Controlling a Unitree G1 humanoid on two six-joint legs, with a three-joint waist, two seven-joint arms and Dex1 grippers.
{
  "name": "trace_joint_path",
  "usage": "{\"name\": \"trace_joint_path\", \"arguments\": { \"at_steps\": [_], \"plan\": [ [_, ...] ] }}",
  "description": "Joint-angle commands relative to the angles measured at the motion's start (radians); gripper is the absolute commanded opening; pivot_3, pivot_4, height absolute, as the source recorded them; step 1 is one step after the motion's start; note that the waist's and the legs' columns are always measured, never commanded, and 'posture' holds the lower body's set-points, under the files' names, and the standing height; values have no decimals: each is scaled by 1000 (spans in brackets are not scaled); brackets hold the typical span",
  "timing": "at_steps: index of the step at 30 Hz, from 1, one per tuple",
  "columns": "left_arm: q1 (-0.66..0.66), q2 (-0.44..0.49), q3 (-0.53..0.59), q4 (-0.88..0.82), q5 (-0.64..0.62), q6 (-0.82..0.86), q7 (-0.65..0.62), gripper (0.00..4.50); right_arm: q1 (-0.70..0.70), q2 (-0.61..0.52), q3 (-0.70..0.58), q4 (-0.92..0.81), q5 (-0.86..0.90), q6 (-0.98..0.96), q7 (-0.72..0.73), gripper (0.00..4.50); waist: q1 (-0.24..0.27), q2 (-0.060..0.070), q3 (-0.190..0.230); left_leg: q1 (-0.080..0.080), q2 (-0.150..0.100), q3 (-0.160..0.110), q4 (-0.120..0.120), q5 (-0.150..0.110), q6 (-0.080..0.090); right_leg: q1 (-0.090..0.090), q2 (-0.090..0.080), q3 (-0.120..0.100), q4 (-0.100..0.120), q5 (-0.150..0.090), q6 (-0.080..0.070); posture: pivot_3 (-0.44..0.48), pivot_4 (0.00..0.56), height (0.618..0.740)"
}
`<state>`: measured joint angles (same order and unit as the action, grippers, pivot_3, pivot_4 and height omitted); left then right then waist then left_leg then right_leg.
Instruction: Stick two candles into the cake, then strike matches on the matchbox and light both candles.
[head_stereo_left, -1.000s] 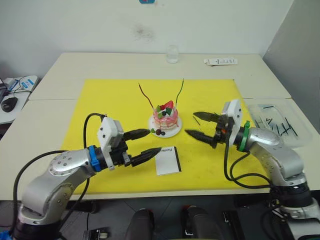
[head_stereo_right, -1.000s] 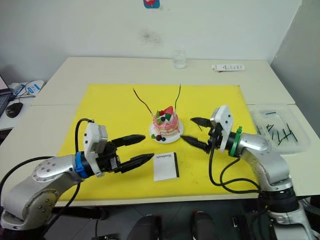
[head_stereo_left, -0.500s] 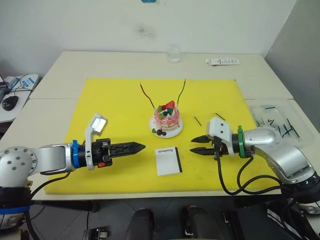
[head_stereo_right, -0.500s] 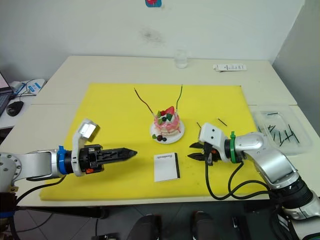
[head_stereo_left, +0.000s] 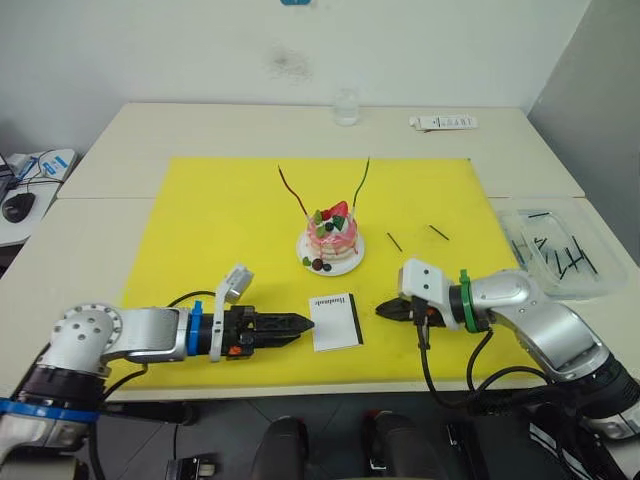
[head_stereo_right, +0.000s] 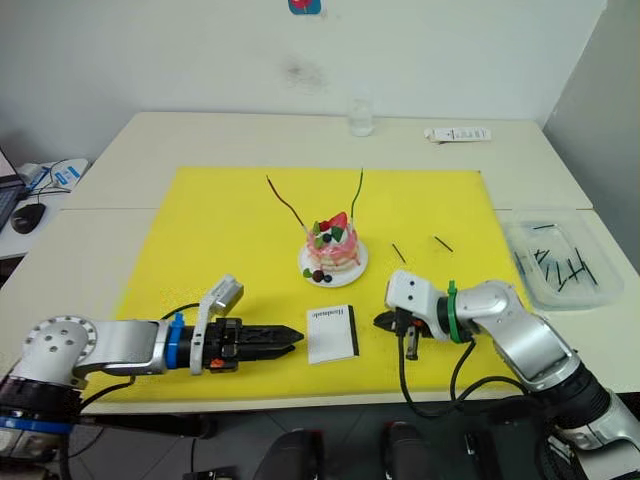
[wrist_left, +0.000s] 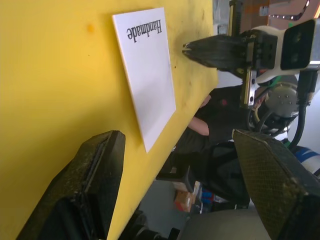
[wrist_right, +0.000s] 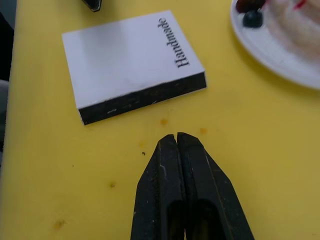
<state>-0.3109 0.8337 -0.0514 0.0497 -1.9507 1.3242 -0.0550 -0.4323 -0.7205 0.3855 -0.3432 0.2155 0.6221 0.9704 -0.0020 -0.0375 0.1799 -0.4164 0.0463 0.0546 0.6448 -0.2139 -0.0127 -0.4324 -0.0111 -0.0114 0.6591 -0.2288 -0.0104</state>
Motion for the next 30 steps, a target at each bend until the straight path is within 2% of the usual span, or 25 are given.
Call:
{"name": "trace_joint_path", "arguments": {
  "at_steps": [1,11,17,30],
  "plan": [
    [-18,-31,28,7,-21,-4,36,3808,-1,14,0,-35,-12,-1,-10,30,0,0,0,0,0,0,0,0,0,0,0,0,0,0,0,0,150,740],
    [-64,-115,-5,53,-21,16,124,3808,-6,40,23,-21,-35,-7,-13,30,0,0,0,1,-2,0,1,0,0,2,-2,0,0,1,2,0,150,740],
    [-96,-176,-26,80,-21,22,172,3808,-15,92,60,1,-68,-17,-24,30,2,-1,-1,1,-4,0,2,0,0,4,-3,-1,0,2,3,0,150,740],
    [-74,-199,-13,63,-21,22,201,3808,-37,159,71,20,-89,7,-22,30,2,-1,-1,3,-7,-1,2,0,0,7,-7,-1,-2,3,4,0,150,740]
  ]
}}
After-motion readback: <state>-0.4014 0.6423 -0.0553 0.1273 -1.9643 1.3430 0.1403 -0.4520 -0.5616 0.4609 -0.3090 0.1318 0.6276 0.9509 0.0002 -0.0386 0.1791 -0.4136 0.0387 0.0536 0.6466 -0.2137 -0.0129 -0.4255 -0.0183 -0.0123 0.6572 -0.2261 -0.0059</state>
